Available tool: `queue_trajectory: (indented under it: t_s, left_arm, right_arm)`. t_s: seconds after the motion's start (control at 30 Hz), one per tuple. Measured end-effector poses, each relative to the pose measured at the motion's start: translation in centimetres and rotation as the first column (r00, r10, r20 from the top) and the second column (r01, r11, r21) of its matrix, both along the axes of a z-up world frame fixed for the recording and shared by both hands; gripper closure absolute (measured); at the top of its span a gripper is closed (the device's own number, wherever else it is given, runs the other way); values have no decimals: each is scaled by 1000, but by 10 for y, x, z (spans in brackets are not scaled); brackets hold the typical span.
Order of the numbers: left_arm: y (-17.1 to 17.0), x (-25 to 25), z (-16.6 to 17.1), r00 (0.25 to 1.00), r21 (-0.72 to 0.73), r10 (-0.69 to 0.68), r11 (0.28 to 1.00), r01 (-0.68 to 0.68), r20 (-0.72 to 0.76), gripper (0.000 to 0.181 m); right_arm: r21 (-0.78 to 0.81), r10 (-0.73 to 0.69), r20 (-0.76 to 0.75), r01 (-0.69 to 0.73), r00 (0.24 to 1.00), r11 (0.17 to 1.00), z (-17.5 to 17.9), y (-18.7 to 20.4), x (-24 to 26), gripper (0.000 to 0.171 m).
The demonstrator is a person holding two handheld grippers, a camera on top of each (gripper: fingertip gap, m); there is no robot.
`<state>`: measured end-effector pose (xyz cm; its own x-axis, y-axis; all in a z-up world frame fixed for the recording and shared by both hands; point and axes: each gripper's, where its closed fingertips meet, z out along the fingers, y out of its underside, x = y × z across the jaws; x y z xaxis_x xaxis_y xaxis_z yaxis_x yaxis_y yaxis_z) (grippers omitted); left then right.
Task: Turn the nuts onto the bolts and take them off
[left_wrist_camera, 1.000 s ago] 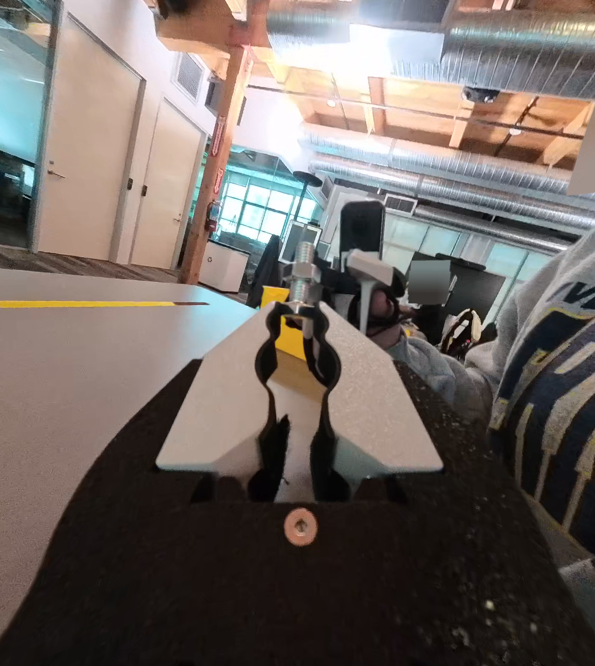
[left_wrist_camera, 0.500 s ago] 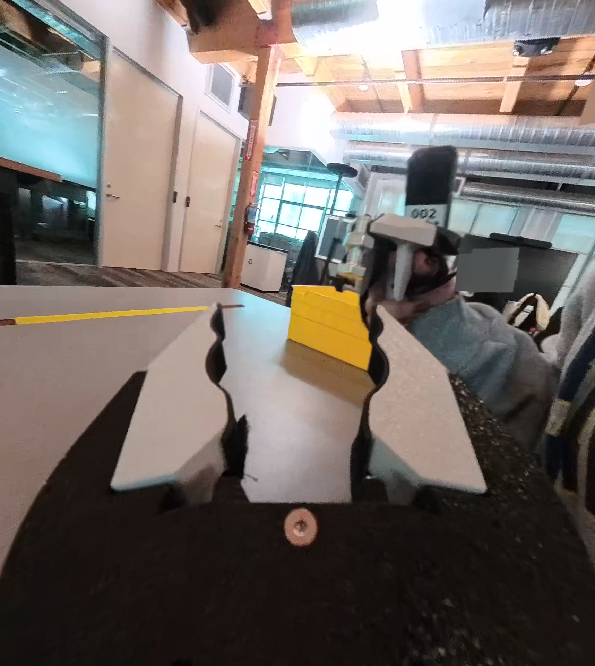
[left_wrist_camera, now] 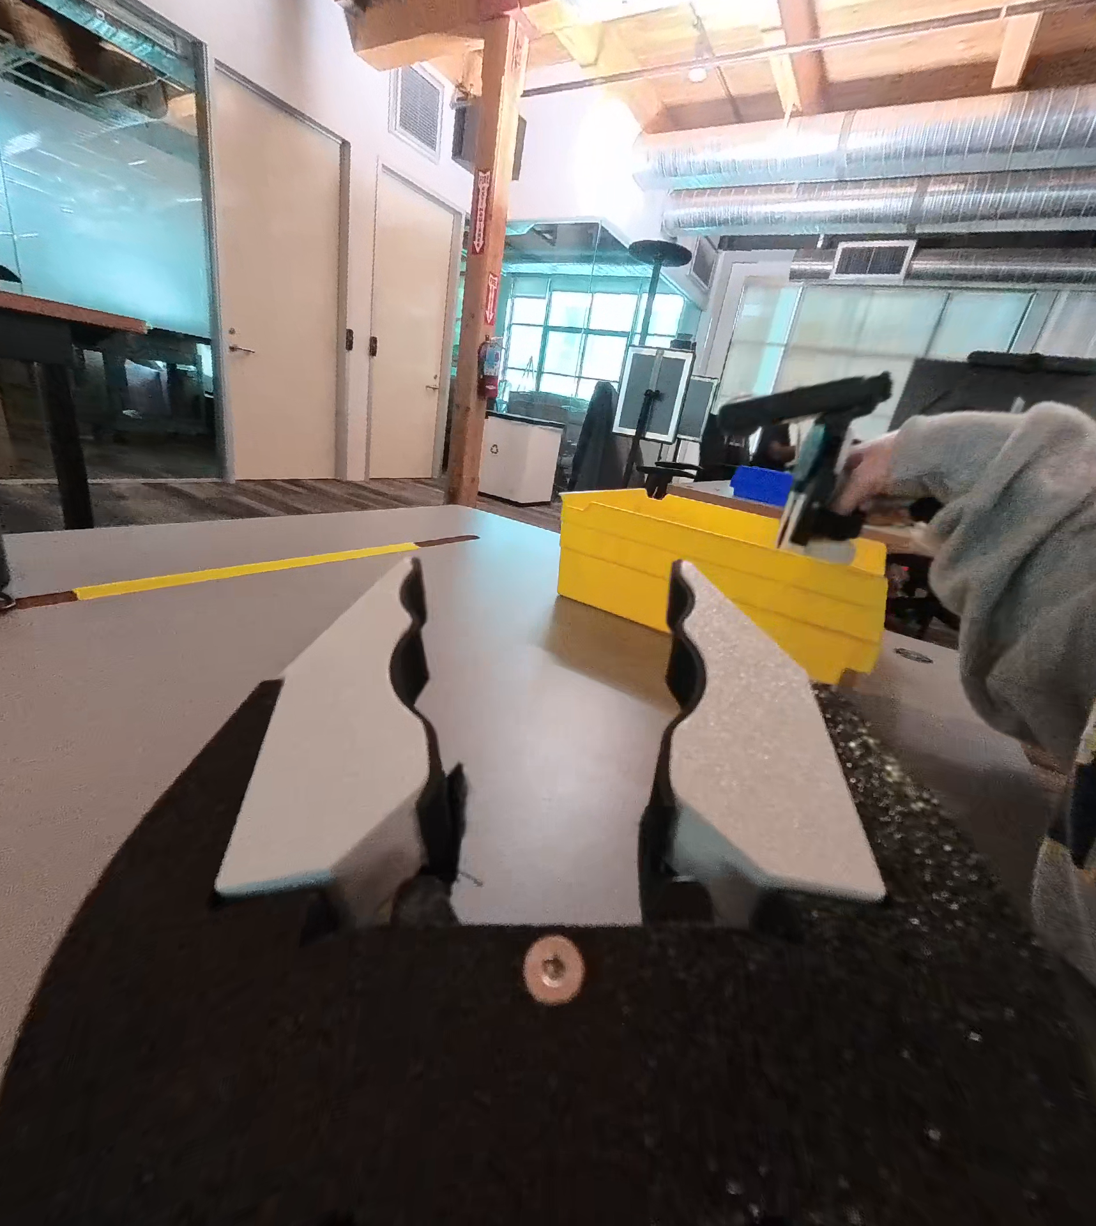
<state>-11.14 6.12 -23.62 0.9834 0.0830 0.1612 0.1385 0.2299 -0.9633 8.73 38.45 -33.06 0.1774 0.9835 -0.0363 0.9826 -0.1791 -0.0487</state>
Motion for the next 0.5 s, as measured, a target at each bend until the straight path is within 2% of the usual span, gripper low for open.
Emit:
queue_trajectory:
  t_s: [0.03,0.13,0.17,0.27,0.33,0.4,0.47,0.5]
  left_arm:
    - [0,1,0,1000,-2,-7,1000,7,-1,113]
    - [0,1,-2,1000,-7,-10,1000,10,3,115]
    - [0,1,-2,1000,-8,-10,1000,10,6,116]
    - [0,-1,-3,1000,-10,-5,1000,5,11,116]
    - [0,-2,-3,1000,-8,6,1000,-6,10,116]
    - [-1,-5,-4,1000,-7,23,1000,-23,14,115]
    - [-2,-8,-4,999,-5,37,999,-37,21,115]
    - [-2,-9,-4,999,-4,44,999,-44,25,114]
  right_arm:
    - [-44,-48,41,50,998,998,-13,0,5,163]
    - [-62,-112,38,114,993,992,-33,5,3,160]
    - [-56,-106,28,108,994,993,-33,5,2,142]
    - [28,-87,-14,88,996,996,-16,6,0,124]
    - [149,-73,-118,91,990,985,18,8,-12,124]
    - [300,28,-307,69,951,952,66,4,-46,121]
    - [407,178,-506,52,844,912,114,-16,-98,117]
    - [420,266,-600,14,755,908,132,-40,-129,116]
